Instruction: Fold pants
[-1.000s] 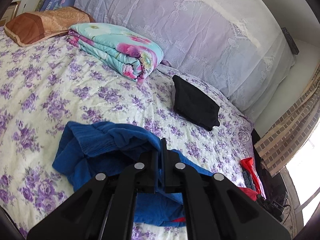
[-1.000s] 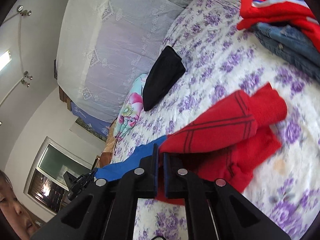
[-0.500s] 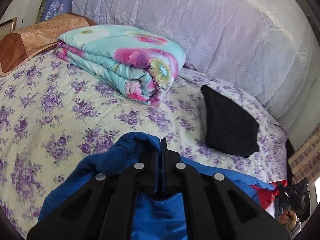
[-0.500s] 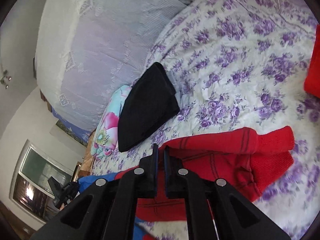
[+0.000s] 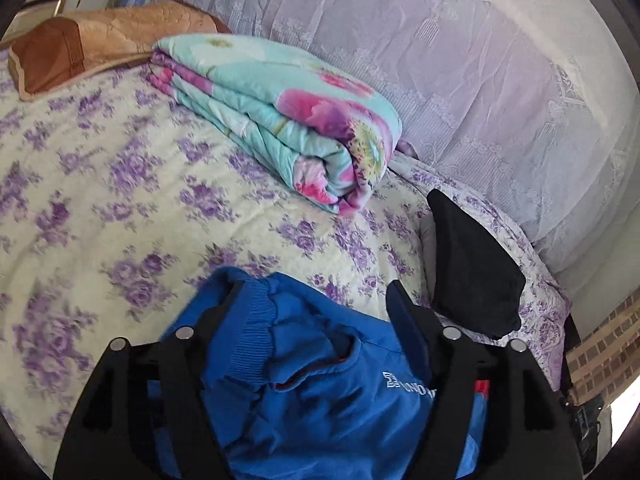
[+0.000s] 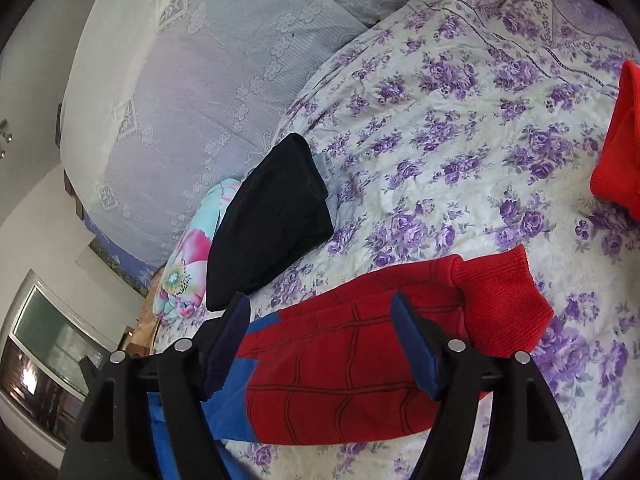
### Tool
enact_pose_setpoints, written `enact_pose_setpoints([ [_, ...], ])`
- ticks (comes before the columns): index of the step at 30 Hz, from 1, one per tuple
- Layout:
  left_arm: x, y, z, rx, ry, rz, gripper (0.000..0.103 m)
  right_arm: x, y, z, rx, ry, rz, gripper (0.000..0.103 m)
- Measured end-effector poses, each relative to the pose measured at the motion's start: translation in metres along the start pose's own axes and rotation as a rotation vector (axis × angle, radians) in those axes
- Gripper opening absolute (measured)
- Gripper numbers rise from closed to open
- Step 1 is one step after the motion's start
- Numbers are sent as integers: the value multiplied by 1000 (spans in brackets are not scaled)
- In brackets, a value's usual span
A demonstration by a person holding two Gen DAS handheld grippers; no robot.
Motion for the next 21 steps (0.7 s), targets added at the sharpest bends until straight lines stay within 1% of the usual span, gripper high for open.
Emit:
enact_pose_setpoints([
  [3,-13,6,-12,70,67,10,72,-10,-8,-8,-41,2,-10,80],
  [5,-12,6,-26,90,111,-10,72,-16,-16,-12,-60,1,-30,80],
  [6,-8,4,-33,91,127,-33,72,-17,-21,-16,-69,5,-41,80],
  [8,3,1,-43,86,130,-86,72,-21,-29,-25,-98,8,-60,80],
  [10,13,-4,-42,92,99,-120,72,-24,-35,-37,-144,11,-70,80],
  [11,14,-5,-39,107,86,-119,71,-26,-38,-43,-169,11,-73,80],
  [12,12,-5,-34,128,80,-100,71,-28,-41,-50,-190,12,-75,80],
  [14,0,2,-28,161,82,-23,72,-29,-49,-65,-216,33,-87,80],
  [15,-7,6,-28,153,78,12,72,-27,-56,-75,-233,53,-103,80],
  [16,-13,10,-32,127,67,26,72,-24,-63,-87,-257,73,-123,80],
  [19,-30,15,-51,8,27,-2,71,-4,-90,-135,-392,143,-191,80],
  [21,-52,11,-61,-40,2,6,71,12,-111,-173,-498,192,-224,80],
])
Point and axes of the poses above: each gripper's, at about its wrist camera, not at the fingertips, and x roughly the way its jaws point, z to its right, y to its top, the point moved 4 cm from there along x, roughly the way its jaws point, and after that the axes turned 13 degrees about z, right-handed, at the moved point
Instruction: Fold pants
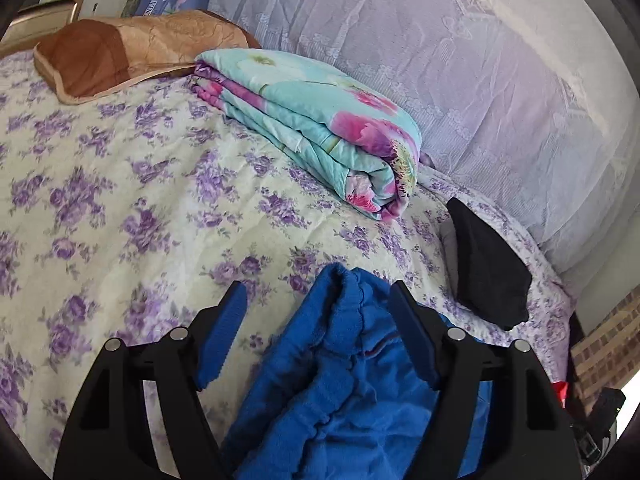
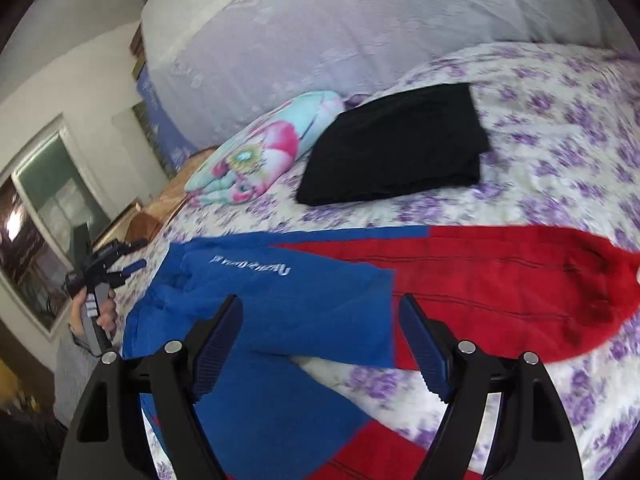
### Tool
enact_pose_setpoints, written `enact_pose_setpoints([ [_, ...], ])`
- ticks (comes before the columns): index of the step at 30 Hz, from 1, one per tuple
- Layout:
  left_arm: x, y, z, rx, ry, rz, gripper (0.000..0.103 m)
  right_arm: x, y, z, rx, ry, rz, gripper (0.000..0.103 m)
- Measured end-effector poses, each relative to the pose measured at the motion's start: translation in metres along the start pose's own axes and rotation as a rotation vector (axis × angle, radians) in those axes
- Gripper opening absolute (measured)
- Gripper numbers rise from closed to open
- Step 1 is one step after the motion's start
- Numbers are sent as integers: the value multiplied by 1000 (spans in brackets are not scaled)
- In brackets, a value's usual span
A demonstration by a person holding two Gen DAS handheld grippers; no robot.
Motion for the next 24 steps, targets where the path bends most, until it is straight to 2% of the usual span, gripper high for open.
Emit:
enact_pose_setpoints([
  [4,-43,-27,-6,32,-35,2,69,61,13,-75,-165,100,-52,80],
  [7,-51,-44,-7,101,-57,-16,67,111,21,-131,-243,162,-101,80],
  [8,-48,-50,-9,122,-51,-30,63,128,24,-145,-251,169,-119,80],
  [9,-44,-56,-10,145,-35,-51,52,145,25,-158,-258,176,-140,80],
  [13,-36,-74,-11,200,-7,-96,42,198,26,-205,-298,150,-166,80],
  [16,-39,-72,-14,174,-51,-86,37,220,17,-240,-398,149,-159,79],
  [18,-41,-70,-18,143,-78,-80,32,228,6,-260,-507,140,-162,71],
  [20,-41,-71,-16,151,-67,-76,32,240,-3,-273,-585,119,-183,50],
  [22,-47,-70,-11,175,-60,-40,28,250,-7,-272,-599,90,-206,36],
  [24,-54,-67,-8,183,-79,-1,25,256,-7,-267,-600,64,-207,35],
])
Point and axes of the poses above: each gripper's, at about its wrist camera, not at the fingertips, and x roughly the way its jaws point, z to its right, y to its top, the point moved 4 cm from there along x, roughly the way its jaws point, and after that the axes turned 13 degrees about z, right-handed, at the moved point
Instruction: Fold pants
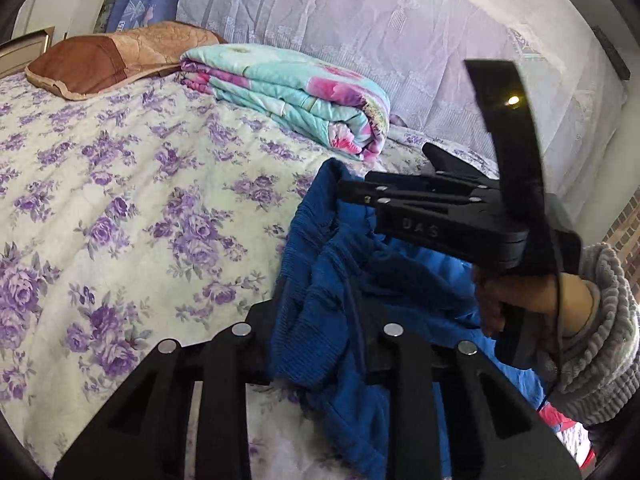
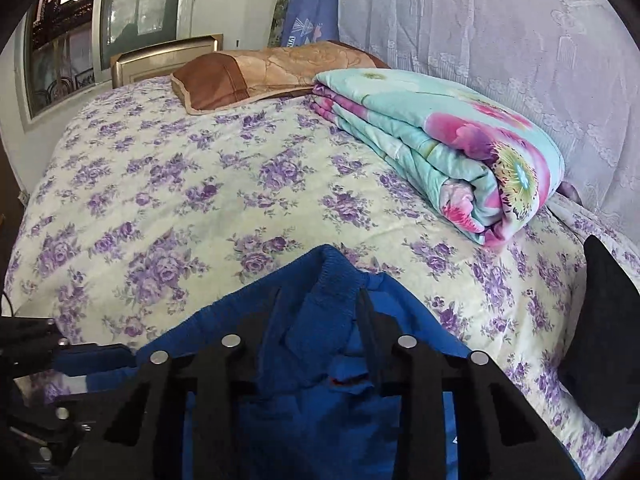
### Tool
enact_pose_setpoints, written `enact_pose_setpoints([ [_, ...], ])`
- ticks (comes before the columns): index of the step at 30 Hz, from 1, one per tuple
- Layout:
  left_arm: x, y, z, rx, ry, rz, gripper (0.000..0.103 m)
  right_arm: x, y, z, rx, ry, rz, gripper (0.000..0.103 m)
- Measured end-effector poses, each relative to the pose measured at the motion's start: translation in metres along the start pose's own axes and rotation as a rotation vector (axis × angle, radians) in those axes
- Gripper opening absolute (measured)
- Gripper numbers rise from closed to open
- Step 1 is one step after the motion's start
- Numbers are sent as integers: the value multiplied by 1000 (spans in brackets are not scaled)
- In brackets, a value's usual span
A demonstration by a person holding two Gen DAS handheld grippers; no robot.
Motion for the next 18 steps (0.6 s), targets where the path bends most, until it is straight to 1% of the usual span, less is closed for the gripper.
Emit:
enact_pose_setpoints([
  [1,0,0,1,4,-2,0,25,3,-2,3,13,9,-5,35],
  [4,8,-3,3,17,0,-43,25,14,-5,6,71,59,-29,35],
  [6,11,-4,5,27,-6,-58,25,17,-4,5,81,81,-22,30],
  [7,12,-4,5,30,-6,-65,25,18,-3,5,87,88,-16,24],
  [9,14,-5,3,19,-10,-75,22,21,2,6,121,101,-3,0],
  [12,18,-5,-5,-30,-21,-100,19,30,17,15,193,106,22,0],
  [14,19,-5,-7,-44,-26,-105,19,38,25,19,226,108,33,0],
  [15,18,-5,-7,-45,-29,-101,18,40,28,20,248,122,39,0],
  [16,17,-5,-7,-47,-30,-98,18,39,28,19,278,157,26,0],
  [17,17,-5,-7,-48,-31,-98,18,37,26,17,294,190,2,2],
  [18,17,-5,-7,-44,-30,-99,18,31,23,13,269,190,-10,3],
])
Point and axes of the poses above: each gripper's, at about its wrist camera, not at the fingertips, and x roughly the way its jaws point, z to its right, y to its top, the point moved 4 cm from there along x, roughly the way its jaws point, and after that the axes turned 13 degrees about z, right-handed, at the moved point
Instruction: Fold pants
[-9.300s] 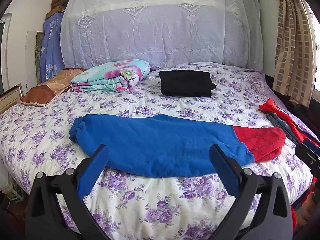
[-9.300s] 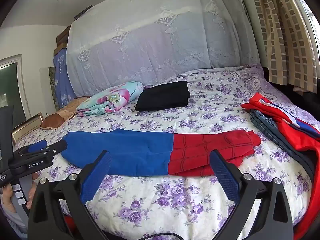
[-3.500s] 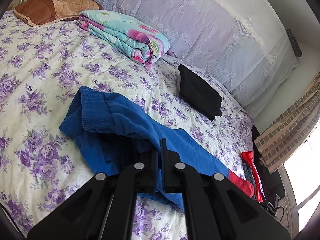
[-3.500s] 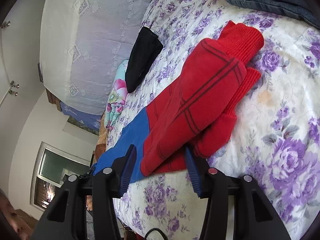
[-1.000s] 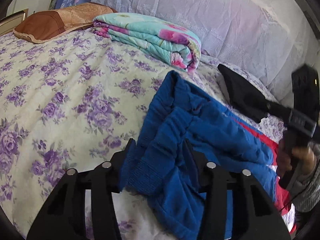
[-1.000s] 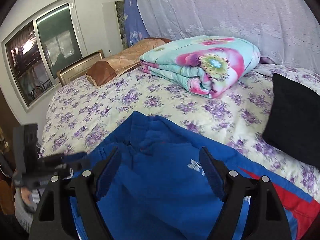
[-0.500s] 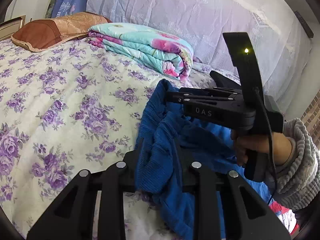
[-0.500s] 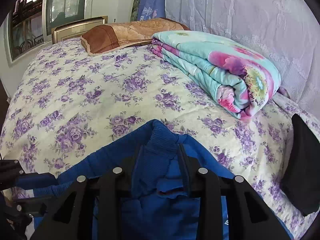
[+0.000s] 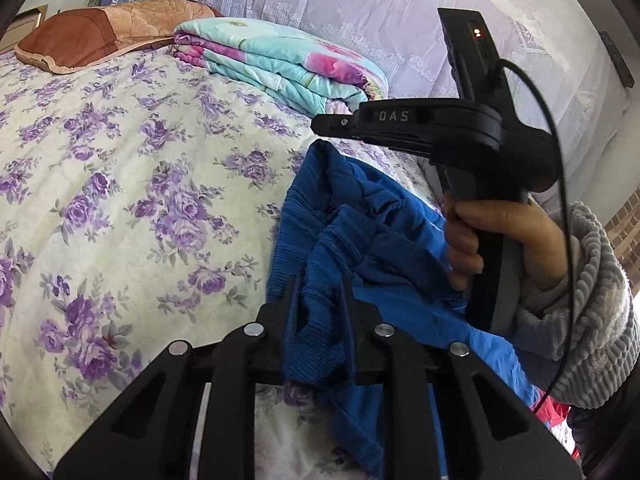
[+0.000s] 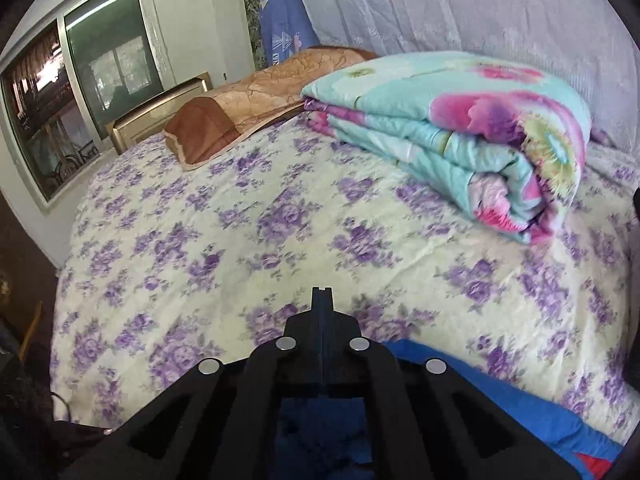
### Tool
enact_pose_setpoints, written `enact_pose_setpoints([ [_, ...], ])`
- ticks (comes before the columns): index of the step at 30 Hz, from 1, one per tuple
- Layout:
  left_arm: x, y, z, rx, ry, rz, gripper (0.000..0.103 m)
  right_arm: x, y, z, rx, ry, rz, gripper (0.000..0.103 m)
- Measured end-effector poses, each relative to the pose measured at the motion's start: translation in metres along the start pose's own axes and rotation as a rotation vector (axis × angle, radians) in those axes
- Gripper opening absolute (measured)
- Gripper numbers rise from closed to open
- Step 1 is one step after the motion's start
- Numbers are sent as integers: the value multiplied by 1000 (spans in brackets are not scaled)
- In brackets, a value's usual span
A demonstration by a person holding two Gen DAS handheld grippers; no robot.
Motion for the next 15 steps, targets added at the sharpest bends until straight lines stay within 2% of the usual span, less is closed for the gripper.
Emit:
enact_pose_setpoints([
  [1,-1,0,0,4,2,-1,18,-7,-5,-6,-56,-16,1,12],
  [2,-1,0,0,9,2,-2,18,-13,-10,-12,-120,-38,8,28],
  [4,-1,-1,3,18,-2,0,18,-15,-24,-18,-244,-142,-6,48],
  [6,-2,0,5,25,-13,6,18,-4,-37,-15,-330,-206,-38,44],
  [7,-3,0,5,26,-16,10,18,2,-42,-10,-327,-204,-52,43],
  [8,-3,0,5,25,-16,8,18,5,-44,-6,-301,-193,-53,34],
  [10,-1,0,4,17,-15,1,18,5,-40,0,-246,-171,-26,25],
  [11,-1,0,3,12,-14,-2,18,4,-35,2,-213,-160,-8,18],
  [12,0,0,3,10,-12,-5,18,2,-27,7,-166,-145,10,15],
  [15,3,-1,1,4,1,-17,18,10,-6,22,-17,-110,18,15],
])
Point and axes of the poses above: each gripper's, at about its wrist camera, not at the fingertips, and x roughly the way its jaws point, z to its right, y to its top, the point moved 4 cm from there along x, roughly the way its jaws point, and after that the axes turned 13 degrees about z, right-handed, at the moved point
